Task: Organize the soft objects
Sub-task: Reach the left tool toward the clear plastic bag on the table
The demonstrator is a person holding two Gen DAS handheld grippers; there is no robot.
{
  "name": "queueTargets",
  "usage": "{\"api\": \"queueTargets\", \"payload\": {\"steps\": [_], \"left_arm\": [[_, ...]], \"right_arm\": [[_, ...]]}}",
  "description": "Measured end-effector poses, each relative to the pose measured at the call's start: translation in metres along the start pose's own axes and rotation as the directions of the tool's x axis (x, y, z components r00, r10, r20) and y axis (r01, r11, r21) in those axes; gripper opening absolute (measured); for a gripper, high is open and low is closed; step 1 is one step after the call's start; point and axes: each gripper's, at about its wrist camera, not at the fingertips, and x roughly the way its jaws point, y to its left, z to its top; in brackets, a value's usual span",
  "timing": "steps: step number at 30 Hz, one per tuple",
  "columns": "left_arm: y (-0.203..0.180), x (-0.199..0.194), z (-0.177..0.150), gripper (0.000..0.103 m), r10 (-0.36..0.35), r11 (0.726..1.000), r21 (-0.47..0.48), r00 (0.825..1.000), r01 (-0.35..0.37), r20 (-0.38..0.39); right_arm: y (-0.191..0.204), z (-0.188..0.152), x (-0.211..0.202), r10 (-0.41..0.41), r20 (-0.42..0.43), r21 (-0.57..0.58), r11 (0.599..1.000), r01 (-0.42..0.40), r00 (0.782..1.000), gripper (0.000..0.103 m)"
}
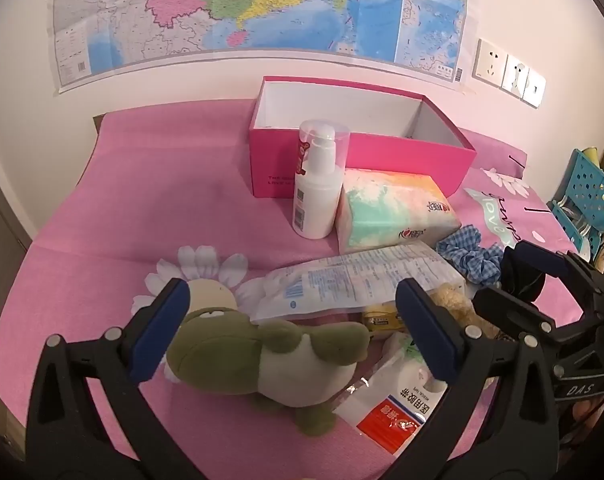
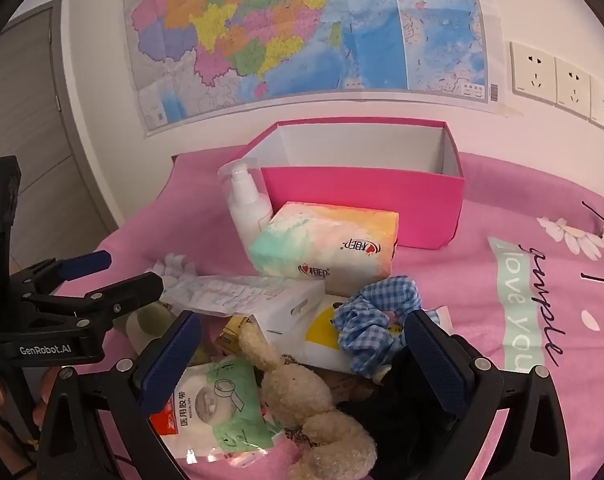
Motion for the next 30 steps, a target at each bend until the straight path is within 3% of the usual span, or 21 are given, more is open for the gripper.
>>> {"api": "queueTargets", "payload": {"steps": [22, 30], "left_arm": [[0.0, 0.007, -0.001, 0.102, 0.003, 1.0, 0.008, 1.0, -0.003, -0.015], [0.007, 0.017, -0.003, 0.102, -0.012, 0.999, 0.033, 0.999, 0.013, -0.035]], "right_arm": [[0.0, 0.003, 0.012, 0.007, -0.005, -0.038, 0.999, -0.007, 1.0, 0.102], [0.004, 0.004, 0.026, 0.021, -0.028, -0.09, 0.996, -0.023, 0.999, 0.082]]}}
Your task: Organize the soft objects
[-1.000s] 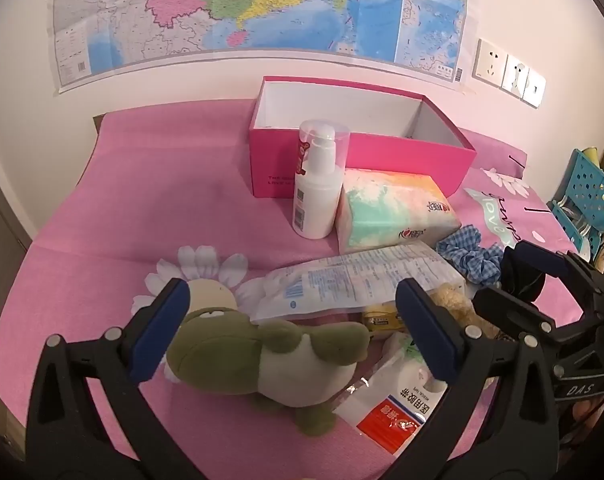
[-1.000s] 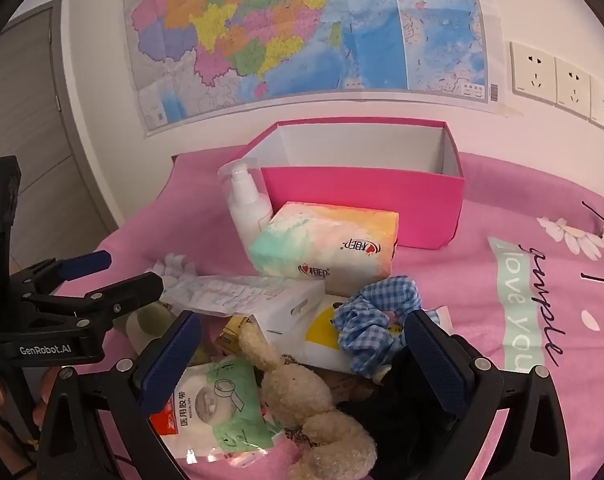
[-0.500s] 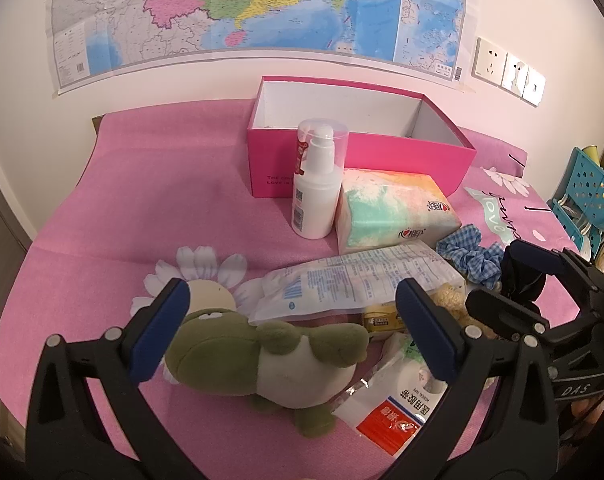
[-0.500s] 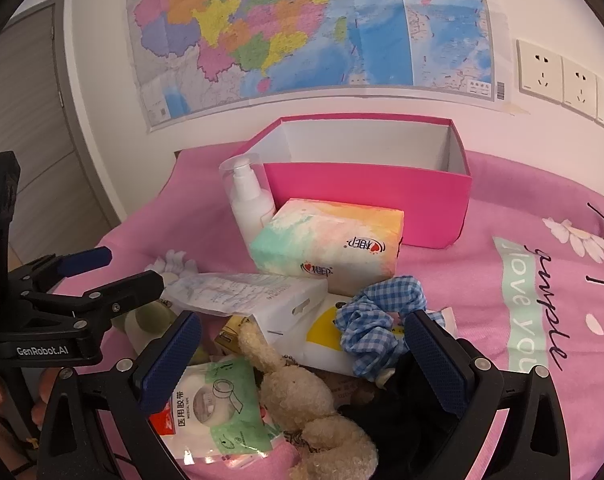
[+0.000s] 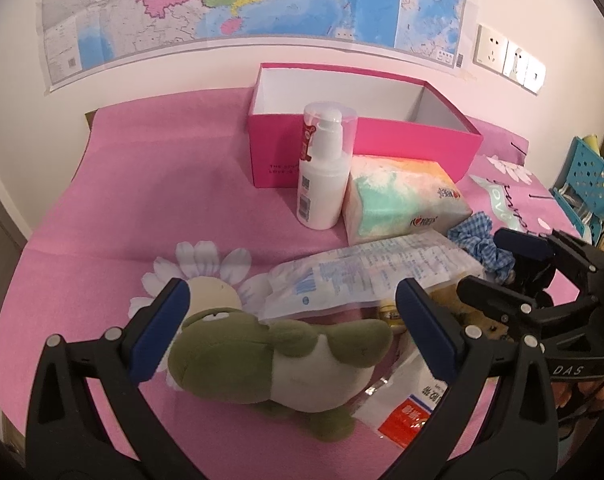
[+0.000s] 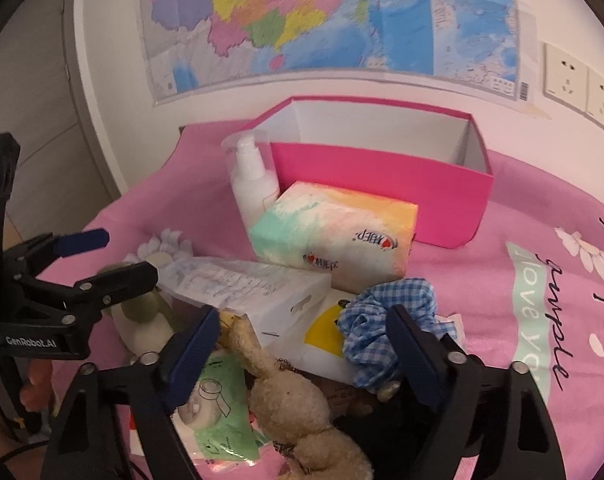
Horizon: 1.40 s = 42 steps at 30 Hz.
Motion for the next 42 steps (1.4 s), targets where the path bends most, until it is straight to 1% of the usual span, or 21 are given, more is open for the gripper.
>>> {"api": "queueTargets", "payload": {"steps": [1, 3, 4, 5, 6, 8, 11, 13, 15, 16, 21, 22, 24, 26, 29, 32, 34, 36, 38, 40, 42], "left_arm": [[0.001, 0.001, 0.0, 0.102, -0.006, 1.0, 0.005, 1.0, 0.006, -0.001], [0.002, 0.003, 0.0, 0.102, -0.028, 0.999, 0.018, 1.0, 0.028, -0.006], [0.002, 0.004, 0.0, 0.102, -0.036, 0.999, 0.021, 0.999, 0.036, -0.006], [0.003, 0.004, 0.0, 0.102, -0.042, 0.999, 0.024, 0.999, 0.042, -0.005], [0.003, 0.005, 0.0, 0.102, -0.051, 0.998, 0.029, 0.999, 0.051, -0.004], [0.006, 0.007, 0.001, 0.102, -0.059, 0.998, 0.037, 0.998, 0.059, 0.0], [0.014, 0.013, 0.004, 0.102, -0.083, 0.996, 0.032, 0.996, 0.084, -0.011], [0.019, 0.017, 0.007, 0.101, -0.121, 0.992, 0.029, 0.992, 0.121, -0.019], [0.023, 0.019, 0.01, 0.095, -0.142, 0.989, 0.033, 0.99, 0.142, -0.015], [0.024, 0.021, 0.012, 0.094, -0.164, 0.985, 0.044, 0.986, 0.165, -0.018], [0.025, 0.034, 0.018, 0.071, -0.191, 0.977, 0.09, 0.981, 0.194, -0.043], [0.024, 0.037, 0.02, 0.068, -0.203, 0.973, 0.096, 0.978, 0.208, -0.055], [0.023, 0.043, 0.023, 0.057, -0.227, 0.966, 0.108, 0.971, 0.234, -0.073], [0.021, 0.046, 0.025, 0.055, -0.258, 0.956, 0.124, 0.962, 0.267, -0.084], [0.018, 0.049, 0.028, 0.054, -0.257, 0.953, 0.139, 0.963, 0.267, -0.085], [0.02, 0.044, 0.031, 0.049, -0.288, 0.949, 0.111, 0.954, 0.296, -0.085], [0.02, 0.035, 0.033, 0.046, -0.302, 0.945, 0.11, 0.951, 0.307, -0.061], [0.018, 0.024, 0.036, 0.04, -0.32, 0.94, 0.108, 0.946, 0.324, -0.046], [0.013, 0.01, 0.044, 0.04, -0.335, 0.934, 0.128, 0.942, 0.334, -0.012], [0.007, -0.001, 0.053, 0.04, -0.338, 0.932, 0.147, 0.941, 0.332, 0.017], [0.003, -0.006, 0.059, 0.04, -0.348, 0.926, 0.166, 0.937, 0.338, 0.031]], "right_arm": [[0.001, 0.0, 0.001, 0.002, -0.001, -0.016, 1.0, -0.002, 1.0, 0.081], [0.004, 0.0, 0.003, 0.016, -0.017, -0.04, 0.999, -0.017, 1.0, 0.072], [0.005, 0.0, 0.004, 0.026, -0.018, -0.047, 0.999, -0.027, 1.0, 0.069], [0.004, 0.001, 0.006, 0.026, -0.038, -0.06, 0.998, -0.029, 0.999, 0.062], [0.004, 0.003, 0.006, 0.035, -0.044, -0.067, 0.997, -0.038, 0.998, 0.046], [0.002, 0.006, 0.011, 0.035, -0.066, -0.074, 0.996, -0.039, 0.997, 0.035], [-0.003, 0.011, 0.017, 0.056, -0.064, -0.07, 0.996, -0.06, 0.996, 0.031], [-0.005, 0.013, 0.018, 0.07, -0.069, -0.064, 0.995, -0.074, 0.995, 0.03], [-0.005, 0.014, 0.018, 0.075, -0.066, -0.065, 0.995, -0.079, 0.995, 0.027], [-0.004, 0.016, 0.018, 0.078, -0.062, -0.07, 0.994, -0.083, 0.995, 0.025], [-0.008, 0.021, 0.02, 0.105, -0.057, -0.047, 0.993, -0.108, 0.993, 0.02], [-0.008, 0.022, 0.021, 0.109, -0.048, -0.046, 0.993, -0.111, 0.993, 0.019], [-0.009, 0.024, 0.021, 0.118, -0.044, -0.035, 0.992, -0.119, 0.992, 0.017], [-0.012, 0.026, 0.022, 0.124, -0.045, -0.031, 0.992, -0.125, 0.991, 0.015], [-0.013, 0.028, 0.023, 0.135, -0.045, -0.022, 0.99, -0.136, 0.99, 0.015], [-0.016, 0.029, 0.024, 0.149, -0.05, 0.0, 0.989, -0.15, 0.988, 0.015], [-0.019, 0.031, 0.021, 0.154, -0.048, 0.012, 0.988, -0.154, 0.987, 0.014], [-0.02, 0.035, 0.015, 0.185, -0.038, 0.02, 0.983, -0.184, 0.982, 0.009], [-0.018, 0.041, 0.007, 0.234, -0.022, 0.022, 0.972, -0.233, 0.972, 0.009], [-0.01, 0.05, -0.002, 0.226, -0.006, -0.007, 0.974, -0.226, 0.974, 0.008], [-0.003, 0.06, -0.011, 0.249, 0.026, -0.031, 0.968, -0.248, 0.968, 0.007]]}}
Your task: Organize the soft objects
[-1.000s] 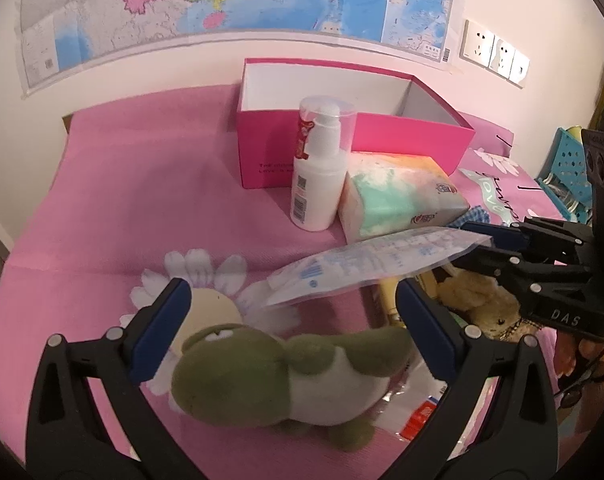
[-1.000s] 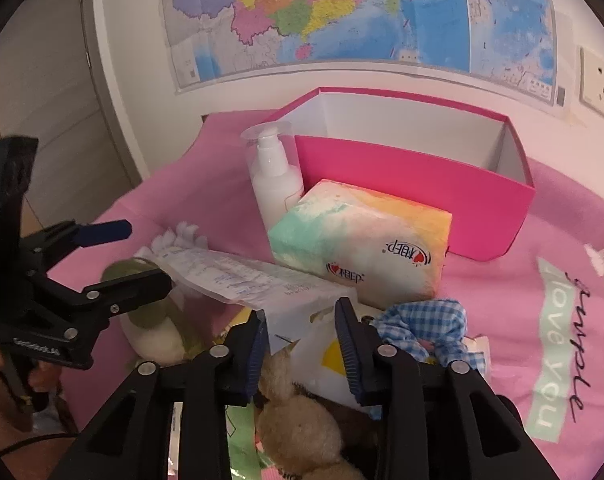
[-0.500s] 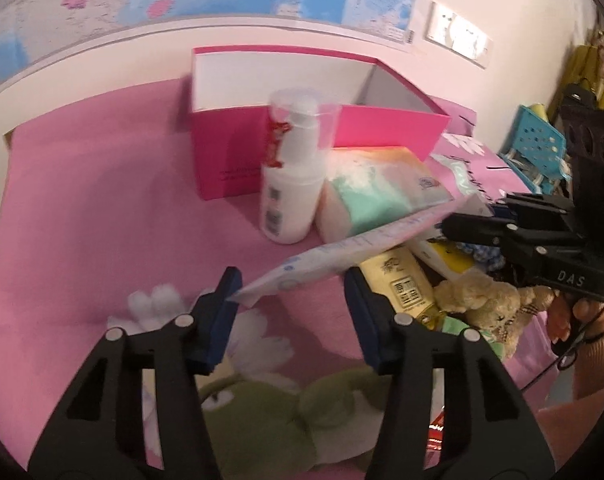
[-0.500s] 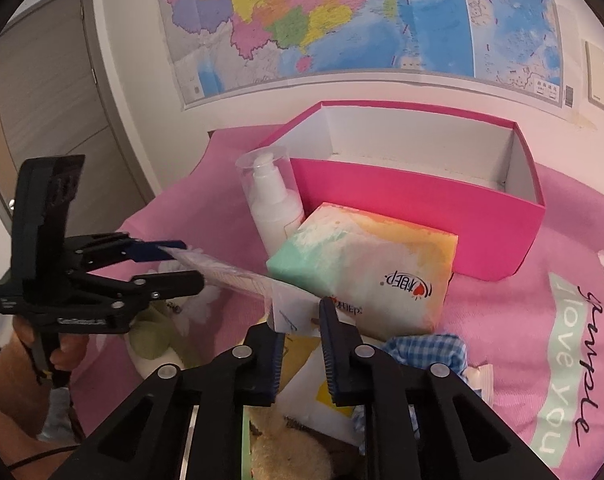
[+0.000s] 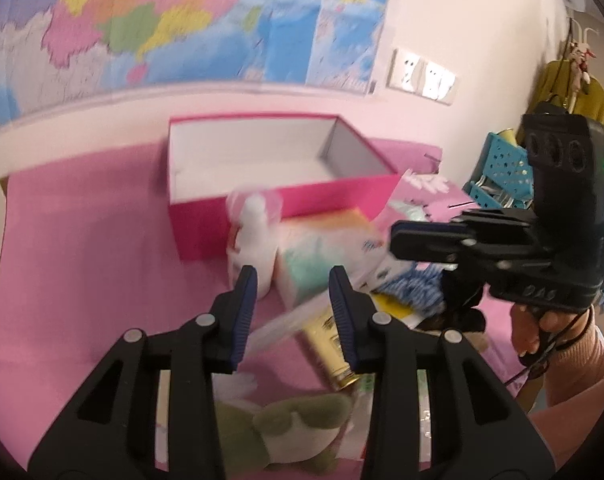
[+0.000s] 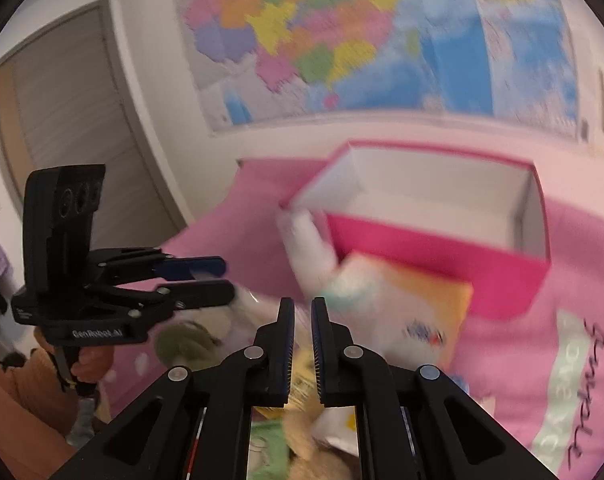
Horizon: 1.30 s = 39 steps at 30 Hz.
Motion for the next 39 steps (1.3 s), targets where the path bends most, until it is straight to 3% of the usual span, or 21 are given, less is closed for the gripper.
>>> {"api": "queueTargets", "payload": {"steps": [2, 4, 8, 12, 19, 26, 29, 31, 39], "left_arm": [[0.001, 0.002, 0.0, 0.042, 0.021, 1.0, 0.015, 1.0, -0.021, 0.011], [0.012, 0.01, -0.007, 0.045, 0.048, 0.999, -0.012, 0.999, -0.048, -0.026], [0.034, 0.011, -0.026, 0.047, 0.025, 0.996, -0.084, 0.997, -0.03, -0.069], [0.047, -0.004, -0.043, 0.053, 0.028, 0.993, -0.109, 0.998, -0.034, -0.058], [0.047, -0.01, -0.06, 0.056, 0.029, 0.997, -0.067, 0.995, -0.036, -0.096], [0.051, 0.004, -0.068, 0.056, 0.038, 0.998, -0.049, 0.989, -0.046, -0.145], [0.053, 0.007, -0.066, 0.056, 0.012, 0.998, -0.055, 0.989, -0.021, -0.149], [0.055, 0.01, -0.066, 0.056, -0.009, 0.998, -0.061, 0.988, 0.0, -0.154], [0.058, 0.021, -0.062, 0.056, -0.049, 0.996, -0.08, 0.984, 0.036, -0.169]], "right_arm": [[0.006, 0.006, 0.0, -0.014, 0.001, -0.036, 0.999, 0.014, 1.0, 0.007], [0.006, 0.005, 0.002, -0.063, -0.006, -0.07, 0.996, 0.062, 0.998, 0.009], [-0.01, -0.006, 0.012, -0.072, -0.07, -0.037, 0.997, 0.07, 0.995, 0.039], [-0.01, -0.022, 0.013, -0.079, -0.116, -0.077, 0.994, 0.071, 0.99, 0.051], [-0.024, -0.036, 0.007, -0.032, -0.164, -0.05, 0.998, 0.024, 0.986, 0.053], [-0.014, -0.049, 0.007, -0.167, -0.233, -0.205, 0.972, 0.119, 0.958, 0.053], [-0.001, -0.053, 0.02, -0.178, -0.259, -0.297, 0.95, 0.097, 0.949, 0.053], [0.004, -0.053, 0.024, -0.196, -0.241, -0.337, 0.935, 0.108, 0.951, 0.053], [0.021, -0.042, 0.036, -0.093, -0.164, -0.389, 0.921, 0.022, 0.982, 0.053]]}}
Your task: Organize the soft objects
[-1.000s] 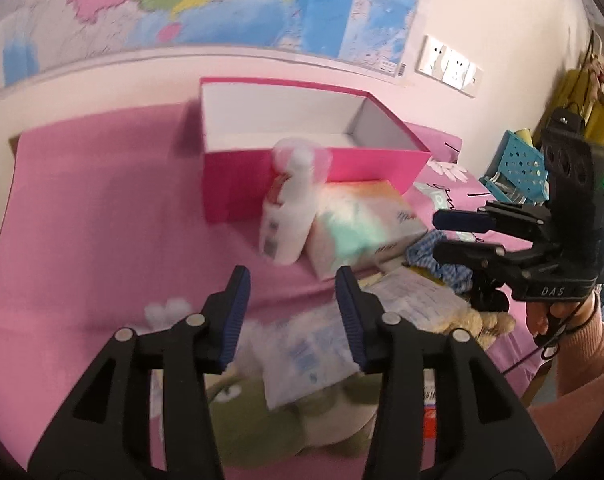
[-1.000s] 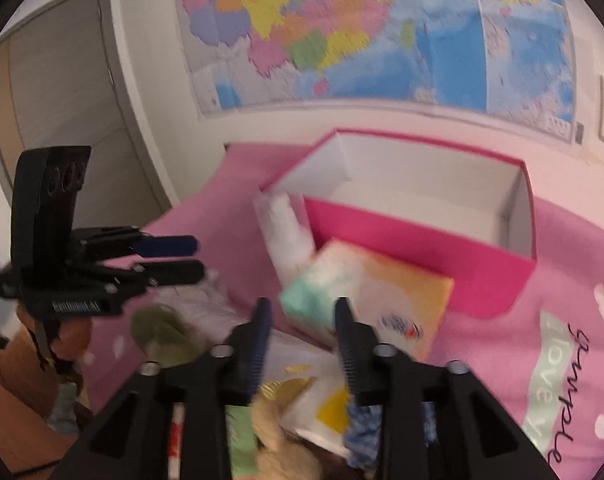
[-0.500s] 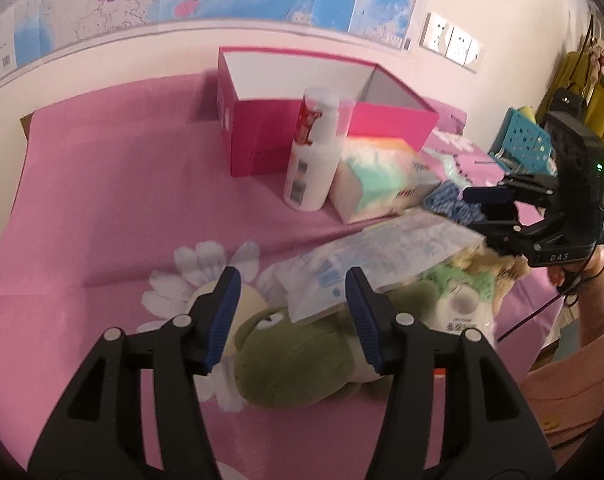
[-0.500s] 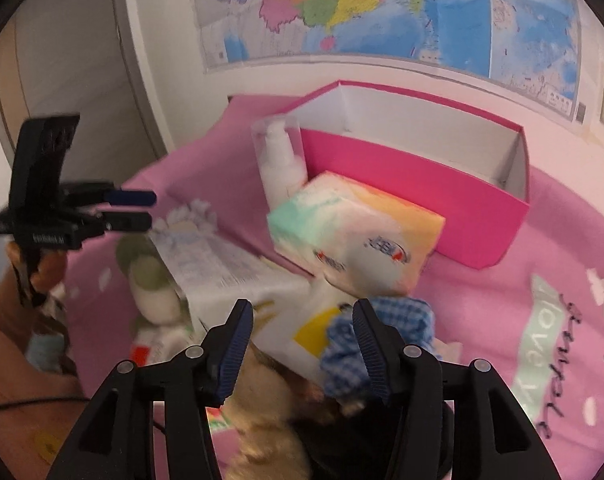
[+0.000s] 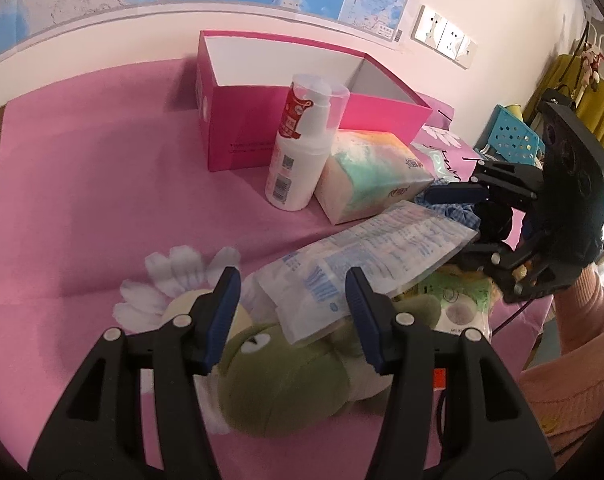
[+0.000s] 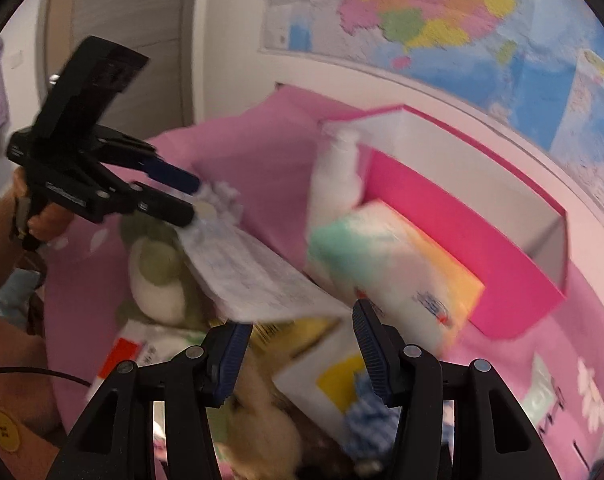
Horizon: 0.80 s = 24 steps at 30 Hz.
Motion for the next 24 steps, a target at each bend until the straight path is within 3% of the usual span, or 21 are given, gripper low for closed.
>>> {"api": "queueTargets", "payload": {"steps": [3, 4, 5, 6, 13, 16, 20, 24], "left_arm": [[0.002, 0.003, 0.001, 0.056, -0.007, 1.0, -0.01, 1.0, 0.007, -0.003], [0.004, 0.002, 0.002, 0.056, -0.013, 1.0, -0.019, 1.0, 0.013, 0.001], [0.006, 0.0, 0.002, 0.056, -0.019, 1.0, -0.023, 1.0, 0.019, 0.007], [0.007, -0.002, 0.002, 0.056, -0.021, 1.0, -0.022, 1.0, 0.022, 0.017], [0.005, -0.019, 0.005, 0.057, -0.057, 0.998, 0.024, 0.995, 0.055, 0.077], [-0.002, -0.021, 0.003, 0.068, -0.113, 0.992, 0.066, 0.99, 0.107, 0.083], [-0.013, -0.008, 0.004, 0.068, -0.052, 0.992, 0.121, 0.997, 0.046, 0.052], [-0.007, 0.012, 0.014, 0.067, -0.025, 0.994, 0.11, 1.0, 0.023, 0.018]], "right_arm": [[0.007, 0.005, 0.005, -0.011, 0.014, -0.04, 0.999, 0.012, 1.0, 0.05], [0.007, 0.006, 0.006, -0.006, 0.018, -0.035, 0.999, 0.006, 1.0, 0.045], [0.004, 0.007, 0.007, -0.001, 0.018, -0.014, 1.0, 0.001, 1.0, 0.032], [0.0, 0.008, 0.007, 0.009, 0.019, 0.008, 1.0, -0.009, 1.0, 0.03], [-0.027, 0.008, 0.005, 0.057, 0.035, 0.166, 0.984, -0.062, 0.998, 0.027], [-0.035, 0.01, 0.005, 0.069, 0.041, 0.223, 0.972, -0.077, 0.997, 0.027], [-0.049, 0.011, 0.009, 0.086, 0.038, 0.305, 0.948, -0.094, 0.996, 0.026], [-0.049, 0.011, 0.008, 0.093, 0.043, 0.303, 0.947, -0.102, 0.995, 0.025]]}}
